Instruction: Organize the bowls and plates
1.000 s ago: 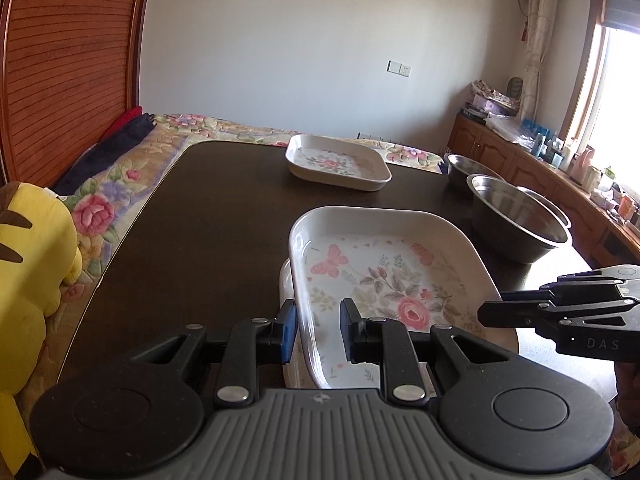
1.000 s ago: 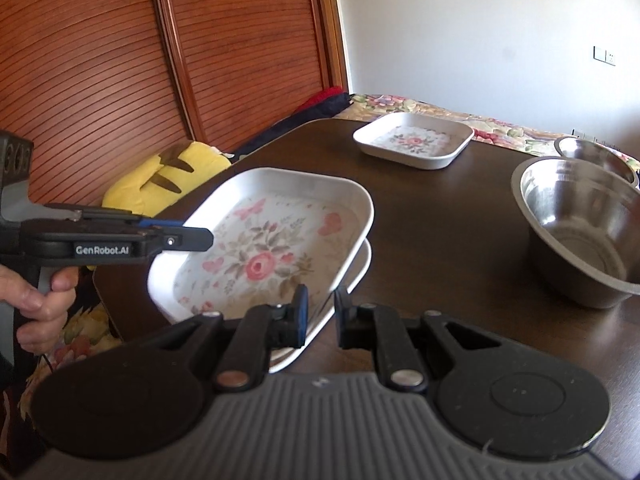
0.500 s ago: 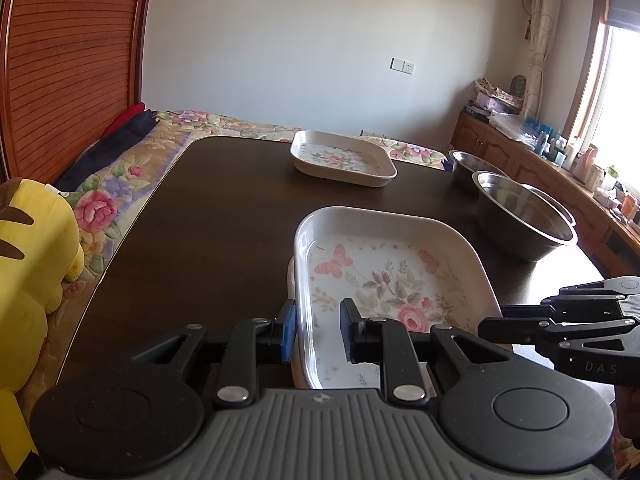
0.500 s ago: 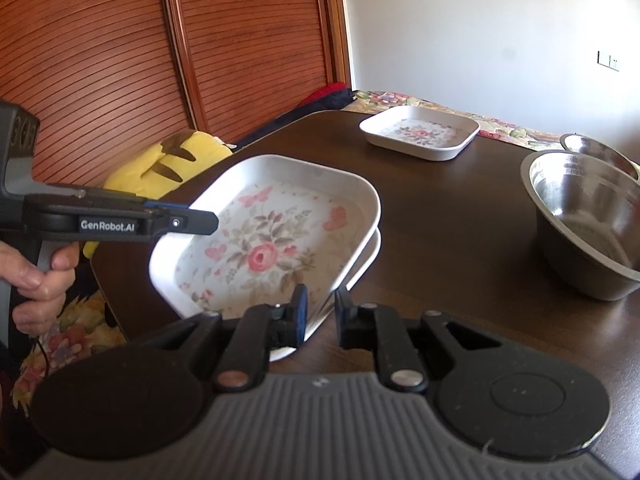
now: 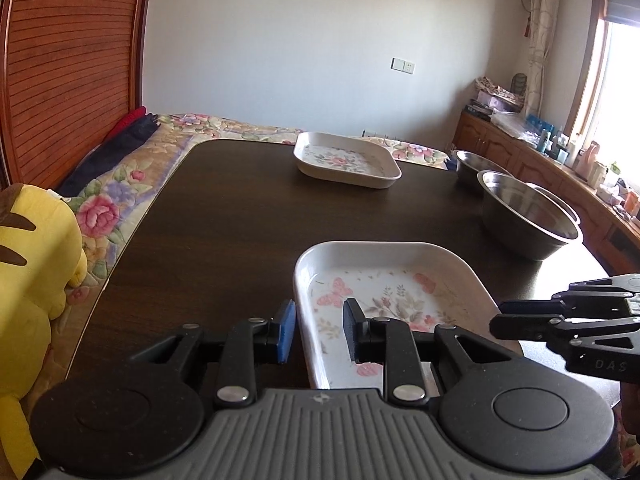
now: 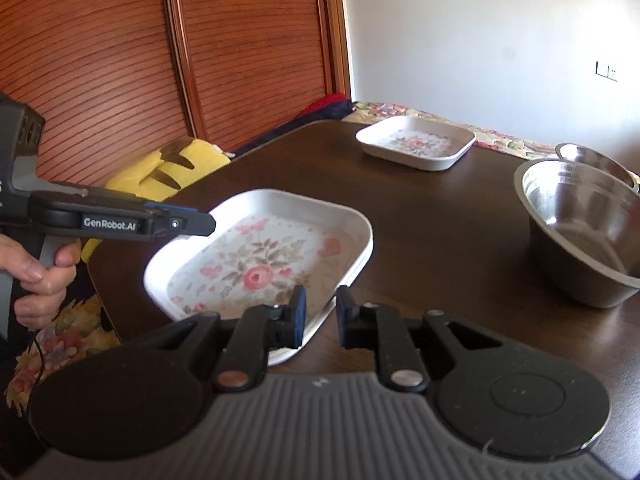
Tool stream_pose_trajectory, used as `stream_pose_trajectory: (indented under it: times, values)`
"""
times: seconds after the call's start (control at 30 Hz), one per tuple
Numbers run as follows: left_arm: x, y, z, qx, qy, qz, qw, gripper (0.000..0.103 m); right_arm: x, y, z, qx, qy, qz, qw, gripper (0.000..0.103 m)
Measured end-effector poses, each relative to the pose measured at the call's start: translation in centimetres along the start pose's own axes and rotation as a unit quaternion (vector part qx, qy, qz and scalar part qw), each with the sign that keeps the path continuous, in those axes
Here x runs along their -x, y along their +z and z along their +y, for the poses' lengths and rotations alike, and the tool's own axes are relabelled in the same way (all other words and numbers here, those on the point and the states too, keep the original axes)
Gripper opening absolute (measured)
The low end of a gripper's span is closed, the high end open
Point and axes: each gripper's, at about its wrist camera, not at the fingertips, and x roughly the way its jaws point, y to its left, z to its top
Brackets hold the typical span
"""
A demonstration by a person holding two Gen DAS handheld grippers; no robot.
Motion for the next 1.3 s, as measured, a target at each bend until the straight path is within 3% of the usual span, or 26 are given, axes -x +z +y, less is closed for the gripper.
stream_pose_trajectory:
  times: [0.2,0.5,0.57,0.73,0.93,1.3]
  values:
    - [0.6,0.7,-0.2,-0.002,0.0,-0.016,0.9999,0.031,1.8,1.5,-0.8,0.009,-0.003,-0.017,1.0,0.018]
    - [1.1,3.9,-1.2,-0.01,-0.008,-0.043,0.999,0.036,6.0,8.3,-3.2,0.057,-0.046,-0.069,0.995,0.018]
    - [1.3,4.8,-1.6,-0.018,-0.01,-0.054,0.9983,0.047,7.0,9.8,-3.7,0.068,-0.059,-0.084,0.992,0.018]
    - [1.4,6.6,-2.5,-0.026,-0.015,-0.076,0.9967,0.06,8.3,12.6,-5.2,0.066,-0.076,-0.115,0.988,0.018]
    - [0.8,8.2,-3.3,-0.041,-0.015,-0.087,0.9953,0.063,7.1,13.5,-6.2,0.056,-0.075,-0.13,0.987,0.018]
    - [-2.2,10.9,-3.1,-0.055,-0.007,-0.083,0.995,0.066,2.4,12.9,-7.7,0.027,-0.047,-0.102,0.993,0.018]
